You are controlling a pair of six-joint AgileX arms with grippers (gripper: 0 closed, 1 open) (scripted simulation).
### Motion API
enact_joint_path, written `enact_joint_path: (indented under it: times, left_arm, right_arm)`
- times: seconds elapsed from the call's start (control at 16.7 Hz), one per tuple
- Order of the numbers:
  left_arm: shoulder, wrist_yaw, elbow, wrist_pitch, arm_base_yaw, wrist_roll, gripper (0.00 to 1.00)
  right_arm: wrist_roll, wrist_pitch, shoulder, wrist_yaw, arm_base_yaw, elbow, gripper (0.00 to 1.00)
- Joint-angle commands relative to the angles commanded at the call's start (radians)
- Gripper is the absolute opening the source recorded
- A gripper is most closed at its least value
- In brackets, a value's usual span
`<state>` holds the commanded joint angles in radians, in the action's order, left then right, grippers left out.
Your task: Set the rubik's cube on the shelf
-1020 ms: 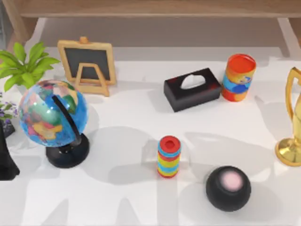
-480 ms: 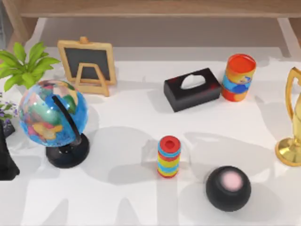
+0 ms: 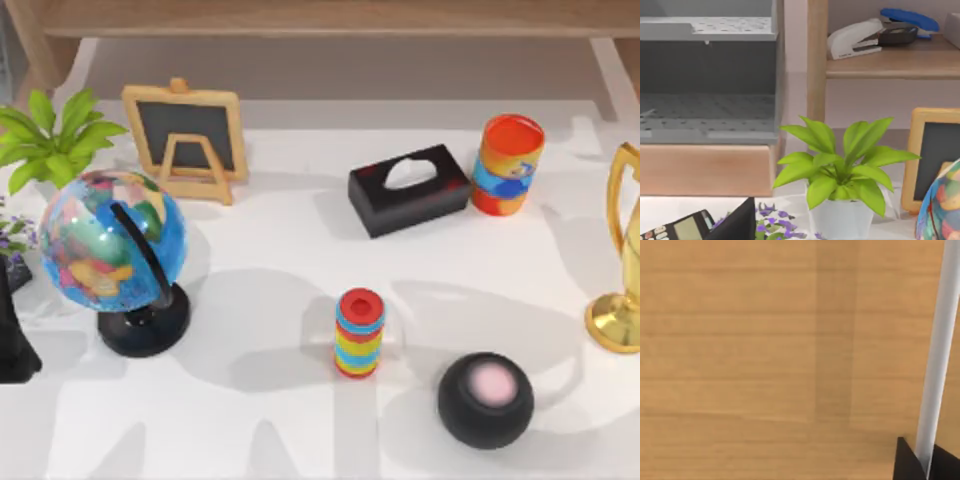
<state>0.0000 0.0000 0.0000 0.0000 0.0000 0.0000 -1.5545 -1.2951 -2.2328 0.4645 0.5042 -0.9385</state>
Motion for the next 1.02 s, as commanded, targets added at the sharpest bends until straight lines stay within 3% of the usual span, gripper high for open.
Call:
enact_joint_path:
  times: [0.36, 0.72, 1.02]
  left_arm:
    - [0.0, 0.0, 0.0, 0.0, 0.0, 0.0, 1.0]
    - [0.0, 0.0, 0.0, 0.0, 0.0, 0.0, 1.0]
    - [0.0, 0.0, 0.0, 0.0, 0.0, 0.0, 1.0]
  right_arm:
    - [0.001, -0.012, 0.007, 0.003, 0.006, 0.015, 0.0]
    - [0.002, -0.124, 0.085, 0.076, 0.075, 0.216, 0.0]
    - [0.002, -0.144, 0.094, 0.086, 0.083, 0.238, 0.0]
